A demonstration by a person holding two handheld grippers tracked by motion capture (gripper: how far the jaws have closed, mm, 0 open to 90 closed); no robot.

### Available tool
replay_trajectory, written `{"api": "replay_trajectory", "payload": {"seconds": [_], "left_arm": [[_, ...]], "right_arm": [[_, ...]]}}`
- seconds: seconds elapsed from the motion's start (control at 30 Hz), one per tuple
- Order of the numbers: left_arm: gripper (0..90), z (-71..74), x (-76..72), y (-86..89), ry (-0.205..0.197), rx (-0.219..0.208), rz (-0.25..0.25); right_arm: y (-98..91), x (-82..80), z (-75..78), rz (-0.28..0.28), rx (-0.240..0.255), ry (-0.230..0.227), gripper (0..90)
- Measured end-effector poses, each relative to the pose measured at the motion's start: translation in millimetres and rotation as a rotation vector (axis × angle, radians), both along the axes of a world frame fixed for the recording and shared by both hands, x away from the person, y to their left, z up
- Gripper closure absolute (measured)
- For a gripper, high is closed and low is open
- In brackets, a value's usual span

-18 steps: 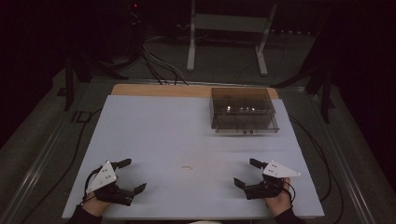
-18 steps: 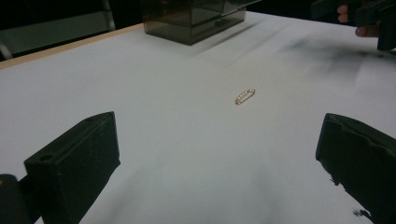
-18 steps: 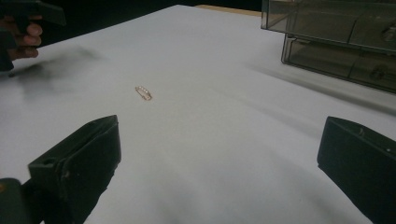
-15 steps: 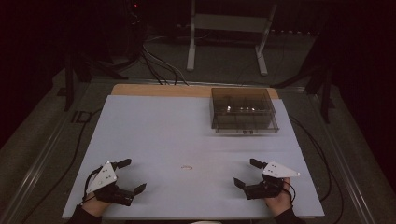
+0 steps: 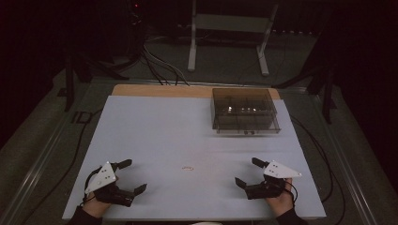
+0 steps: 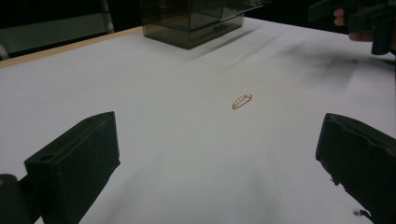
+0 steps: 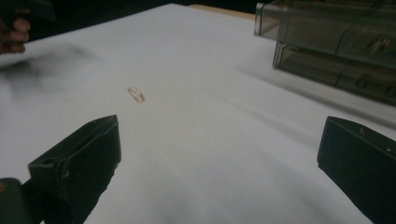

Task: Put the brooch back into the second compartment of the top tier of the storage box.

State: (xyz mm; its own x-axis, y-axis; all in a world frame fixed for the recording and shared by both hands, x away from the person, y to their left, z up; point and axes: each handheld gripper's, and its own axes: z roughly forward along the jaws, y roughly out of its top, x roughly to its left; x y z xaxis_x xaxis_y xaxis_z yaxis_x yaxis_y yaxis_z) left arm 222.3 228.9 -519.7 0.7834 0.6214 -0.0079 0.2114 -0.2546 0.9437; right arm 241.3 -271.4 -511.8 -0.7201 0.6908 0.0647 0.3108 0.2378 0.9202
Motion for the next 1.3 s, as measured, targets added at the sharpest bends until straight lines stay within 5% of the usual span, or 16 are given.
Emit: {"api": "replay_trajectory", "payload": {"seconds": [0.47,1.3], "left_arm": [[0.6,0.7,-0.7,-1.2,0.004,0.001,-0.002],[0.6,0.7,-1.2,-0.5,0.002,0.001,0.015]], "right_arm": [[11.4,1.8,35.9,-0.007,0.054,-0.039,0.0],[56.8,25.6,55.5,0.107,0.099,-0.058,0.0]]}}
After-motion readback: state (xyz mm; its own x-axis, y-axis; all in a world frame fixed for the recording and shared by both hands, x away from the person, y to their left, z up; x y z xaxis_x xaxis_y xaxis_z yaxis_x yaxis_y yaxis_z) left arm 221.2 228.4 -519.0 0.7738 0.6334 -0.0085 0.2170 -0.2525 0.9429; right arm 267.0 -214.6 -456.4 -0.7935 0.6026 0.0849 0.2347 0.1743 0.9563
